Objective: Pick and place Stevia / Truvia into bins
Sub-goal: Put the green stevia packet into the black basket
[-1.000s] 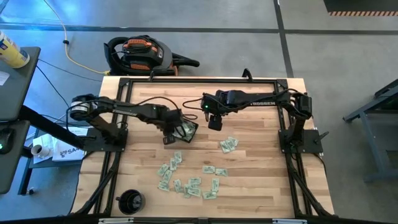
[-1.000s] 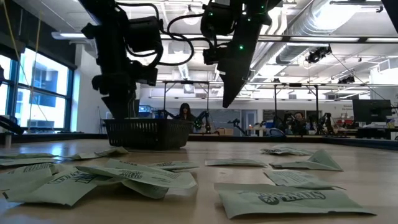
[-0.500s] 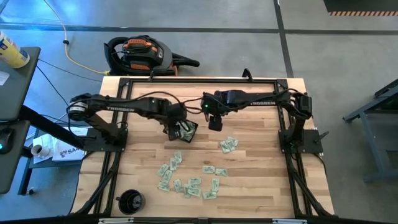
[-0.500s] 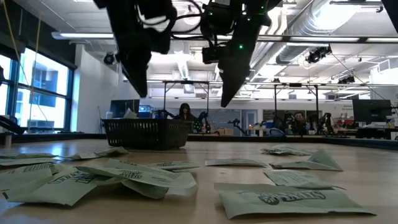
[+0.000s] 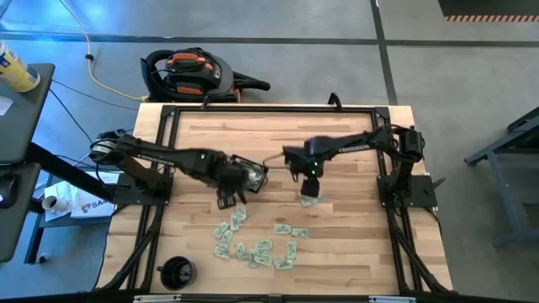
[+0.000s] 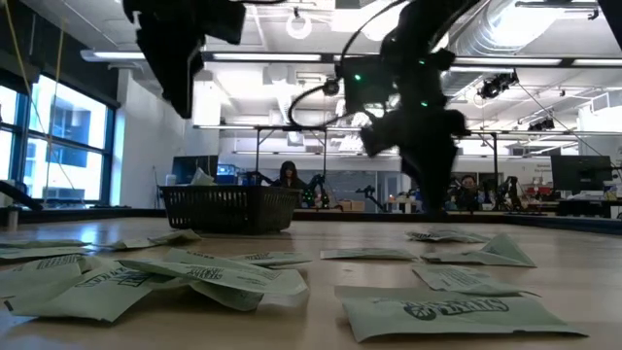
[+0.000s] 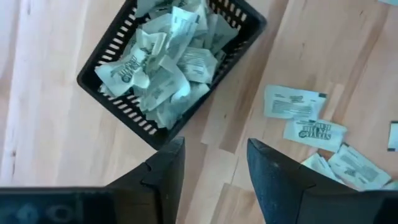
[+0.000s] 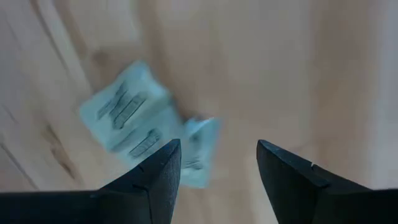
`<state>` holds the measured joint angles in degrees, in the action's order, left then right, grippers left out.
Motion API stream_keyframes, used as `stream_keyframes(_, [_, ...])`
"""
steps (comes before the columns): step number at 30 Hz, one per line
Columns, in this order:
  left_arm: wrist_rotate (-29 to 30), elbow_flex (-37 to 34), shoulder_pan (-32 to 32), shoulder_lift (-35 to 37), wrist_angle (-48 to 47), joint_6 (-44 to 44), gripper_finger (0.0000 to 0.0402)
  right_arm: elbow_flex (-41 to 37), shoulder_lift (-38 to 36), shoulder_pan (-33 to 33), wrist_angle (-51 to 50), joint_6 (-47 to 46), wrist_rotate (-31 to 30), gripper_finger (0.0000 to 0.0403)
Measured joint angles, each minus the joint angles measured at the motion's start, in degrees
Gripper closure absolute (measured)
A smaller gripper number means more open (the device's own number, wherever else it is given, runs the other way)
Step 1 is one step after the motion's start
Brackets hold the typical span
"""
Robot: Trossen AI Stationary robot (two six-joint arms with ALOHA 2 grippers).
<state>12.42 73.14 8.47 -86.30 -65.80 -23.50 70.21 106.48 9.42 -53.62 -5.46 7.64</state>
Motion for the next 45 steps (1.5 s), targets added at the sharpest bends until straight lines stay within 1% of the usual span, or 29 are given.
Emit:
stream_keyframes(3, [4.1,0.0,3.2,0.0,-0.3,-4.7,0.0199,-3.6,0.0,-2.6,1.5,-2.1,0.2,0.0202])
stream_keyframes(5, [5.4,0.0,4.4,0.0,-0.8,-7.3,0.0199,-5.6,0.0,-4.4,2.9,-2.2,-0.7,0.0202])
stream_keyframes(9, [5.6,0.0,5.3,0.0,-0.9,-11.5,0.0201,-8.8,-0.5,-7.4,7.2,-3.5,-3.3,0.0202])
stream_keyframes(12, [5.2,0.0,6.3,0.0,-1.4,-13.8,0.0204,-10.6,-0.5,-8.1,9.1,-4.9,-2.3,0.0202])
stream_keyframes(16, [5.1,0.0,7.9,0.0,-1.6,-16.7,0.0203,-10.9,-1.9,-8.8,9.9,-4.8,3.8,0.0209])
stream_keyframes(21, [5.1,0.0,8.2,0.0,-1.6,-18.9,0.0203,-11.1,-7.8,-8.0,14.3,-7.3,16.7,0.0214])
stream_keyframes(23, [5.1,0.0,8.2,0.0,-1.4,-19.0,0.0203,-10.9,-10.0,-7.0,14.6,-8.2,18.0,0.0214])
stream_keyframes(24, [5.1,0.0,8.2,0.0,-1.2,-19.0,0.0203,-11.0,-10.6,-6.6,14.4,-8.6,16.7,0.0213])
stream_keyframes(27, [5.1,0.0,8.2,0.0,-0.8,-19.0,0.0202,-11.3,-12.1,-6.0,11.9,-9.1,7.5,0.0213])
stream_keyframes(28, [5.2,0.0,8.2,0.0,-0.6,-19.0,0.0202,-11.1,-12.5,-6.0,11.1,-9.1,4.8,0.0213])
stream_keyframes(29, [5.2,0.0,8.2,0.0,-0.5,-19.0,0.0202,-11.0,-12.6,-6.1,10.2,-9.1,3.4,0.0213])
stream_keyframes(32, [5.2,0.0,8.2,0.0,-0.5,-19.0,0.0202,-11.5,-12.2,-7.6,8.7,-8.1,3.2,0.0214])
stream_keyframes(37, [5.2,0.0,8.2,0.0,-0.4,-19.0,0.0202,-13.9,-12.4,-12.3,12.9,-7.0,2.5,0.0213])
stream_keyframes(39, [5.2,0.0,8.2,0.0,-0.3,-19.0,0.0202,-15.8,-12.3,-14.3,15.8,-7.0,2.0,0.0214])
stream_keyframes(43, [5.5,0.0,8.1,0.0,-0.3,-18.8,0.0202,-20.3,-12.3,-18.2,23.8,-6.1,-0.9,0.0217])
stream_keyframes(45, [6.0,0.0,8.1,0.0,-0.3,-18.5,0.0202,-22.3,-12.3,-19.4,27.5,-6.5,-1.1,0.0217])
